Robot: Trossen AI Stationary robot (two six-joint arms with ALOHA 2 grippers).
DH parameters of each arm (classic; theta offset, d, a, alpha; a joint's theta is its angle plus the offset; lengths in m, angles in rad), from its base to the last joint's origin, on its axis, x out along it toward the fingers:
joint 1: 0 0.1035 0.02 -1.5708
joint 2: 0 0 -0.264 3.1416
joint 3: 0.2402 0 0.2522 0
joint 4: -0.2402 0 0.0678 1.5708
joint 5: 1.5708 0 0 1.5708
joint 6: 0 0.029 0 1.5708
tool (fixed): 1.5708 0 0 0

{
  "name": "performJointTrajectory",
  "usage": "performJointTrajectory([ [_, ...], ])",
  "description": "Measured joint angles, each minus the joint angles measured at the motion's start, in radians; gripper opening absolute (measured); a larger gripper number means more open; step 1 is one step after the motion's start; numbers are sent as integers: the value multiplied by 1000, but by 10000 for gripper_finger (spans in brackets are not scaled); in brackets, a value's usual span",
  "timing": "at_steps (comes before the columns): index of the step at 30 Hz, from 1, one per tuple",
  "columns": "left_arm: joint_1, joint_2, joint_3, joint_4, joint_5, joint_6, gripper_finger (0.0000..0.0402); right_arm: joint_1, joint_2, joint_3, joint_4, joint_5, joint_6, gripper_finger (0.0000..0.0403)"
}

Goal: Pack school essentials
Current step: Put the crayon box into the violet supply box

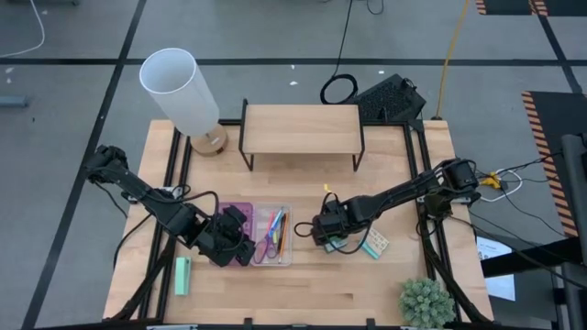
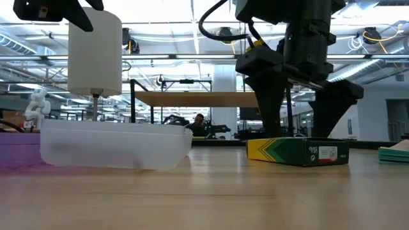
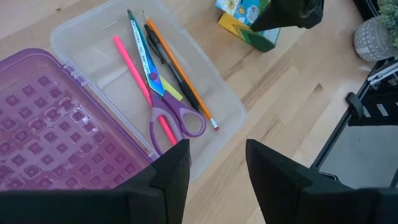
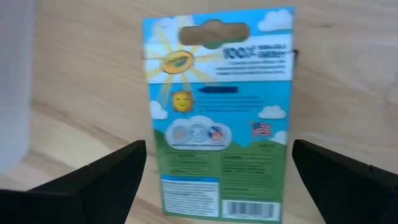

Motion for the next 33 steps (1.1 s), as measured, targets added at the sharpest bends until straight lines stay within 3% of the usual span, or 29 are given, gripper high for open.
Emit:
performJointTrajectory([
  [19, 0, 0, 0, 1, 20, 2, 161, 0, 79, 4, 51, -30, -73, 395],
  [33, 0, 0, 0, -2, 7, 8, 161, 1, 83, 1, 38, -31, -148, 305],
])
